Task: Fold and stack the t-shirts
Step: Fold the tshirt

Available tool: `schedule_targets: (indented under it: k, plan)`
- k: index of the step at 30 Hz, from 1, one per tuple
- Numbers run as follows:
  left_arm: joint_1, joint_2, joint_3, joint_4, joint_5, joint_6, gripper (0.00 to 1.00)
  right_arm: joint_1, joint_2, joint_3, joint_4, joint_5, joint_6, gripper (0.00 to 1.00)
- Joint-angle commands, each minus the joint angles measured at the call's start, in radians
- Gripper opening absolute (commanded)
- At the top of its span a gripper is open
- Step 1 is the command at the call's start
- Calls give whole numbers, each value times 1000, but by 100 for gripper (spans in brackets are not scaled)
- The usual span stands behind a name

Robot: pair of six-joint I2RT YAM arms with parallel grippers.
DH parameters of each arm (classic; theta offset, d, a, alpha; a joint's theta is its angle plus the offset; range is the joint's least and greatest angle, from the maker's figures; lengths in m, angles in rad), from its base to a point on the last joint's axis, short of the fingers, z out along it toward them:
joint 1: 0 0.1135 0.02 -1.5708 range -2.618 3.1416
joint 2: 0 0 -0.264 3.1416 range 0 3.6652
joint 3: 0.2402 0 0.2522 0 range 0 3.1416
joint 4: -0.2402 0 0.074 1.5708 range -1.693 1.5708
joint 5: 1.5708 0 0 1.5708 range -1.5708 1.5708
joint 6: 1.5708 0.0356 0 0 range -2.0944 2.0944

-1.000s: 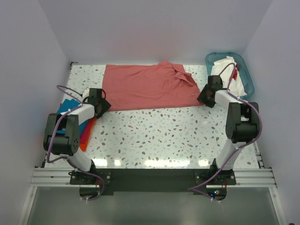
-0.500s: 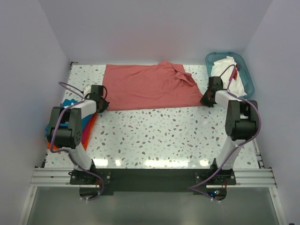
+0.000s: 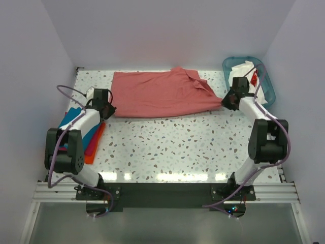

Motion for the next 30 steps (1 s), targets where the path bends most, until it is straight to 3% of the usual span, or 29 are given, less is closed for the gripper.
schedule_targets:
  k: [1,7,15,22,30]
  plan:
    - [16,-163,23,-40,-39,50,0,-19,-199,32,-43,9,-23,0]
    - [29,-439,75,-119,-50,110,0,-30,-441,74,-141,3,-60,0]
    - [29,-570,305,-212,-21,170,0,-30,-592,309,-261,-6,-114,0]
    - [30,-412,474,-148,34,195,0,-30,-503,424,-142,-89,-75,0]
    - [55,-91,724,45,149,190,0,-30,-146,683,6,-167,-31,0]
